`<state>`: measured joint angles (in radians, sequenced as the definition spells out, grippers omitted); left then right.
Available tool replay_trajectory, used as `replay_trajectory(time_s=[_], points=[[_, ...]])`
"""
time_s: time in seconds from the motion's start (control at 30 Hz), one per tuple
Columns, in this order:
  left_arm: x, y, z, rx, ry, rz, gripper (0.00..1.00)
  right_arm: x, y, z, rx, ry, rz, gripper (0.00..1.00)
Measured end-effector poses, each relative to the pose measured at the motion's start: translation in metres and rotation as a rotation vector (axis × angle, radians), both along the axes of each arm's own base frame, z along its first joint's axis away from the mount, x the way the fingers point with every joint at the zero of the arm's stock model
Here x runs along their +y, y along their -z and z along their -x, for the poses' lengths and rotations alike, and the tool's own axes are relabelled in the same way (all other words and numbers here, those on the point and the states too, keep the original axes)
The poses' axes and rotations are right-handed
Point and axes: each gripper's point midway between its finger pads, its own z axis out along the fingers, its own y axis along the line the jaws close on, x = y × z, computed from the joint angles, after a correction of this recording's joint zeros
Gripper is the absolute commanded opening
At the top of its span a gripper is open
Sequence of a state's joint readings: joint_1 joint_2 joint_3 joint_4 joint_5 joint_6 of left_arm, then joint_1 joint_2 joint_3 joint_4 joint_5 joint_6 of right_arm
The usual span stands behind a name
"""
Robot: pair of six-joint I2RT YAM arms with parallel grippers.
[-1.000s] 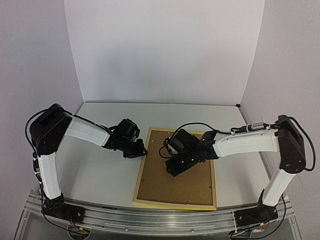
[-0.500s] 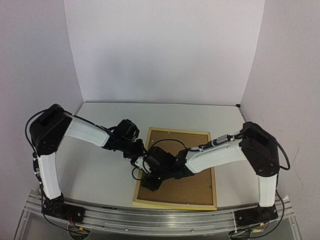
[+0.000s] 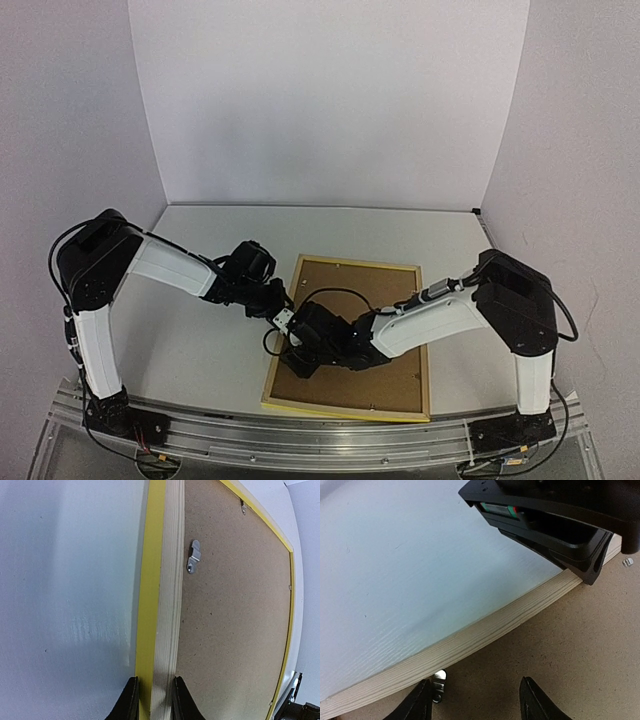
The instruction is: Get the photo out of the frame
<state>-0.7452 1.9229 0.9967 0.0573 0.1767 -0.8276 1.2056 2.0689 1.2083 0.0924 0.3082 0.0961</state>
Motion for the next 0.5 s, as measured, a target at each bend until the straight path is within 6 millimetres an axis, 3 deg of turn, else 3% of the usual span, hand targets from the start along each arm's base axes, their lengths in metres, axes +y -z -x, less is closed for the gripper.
replay_trajectory(time_s=[0.3,0.5], points=[[0.009,0.0,-0.004,-0.011,-0.043,0.002,0.0,0.01,0.001,-0.009,-0.006,0.14,-0.114,0.49],[0.009,0.0,0.006,0.024,-0.059,0.021,0.0,-0.016,0.0,-0.046,-0.094,0.403,-0.13,0.47]])
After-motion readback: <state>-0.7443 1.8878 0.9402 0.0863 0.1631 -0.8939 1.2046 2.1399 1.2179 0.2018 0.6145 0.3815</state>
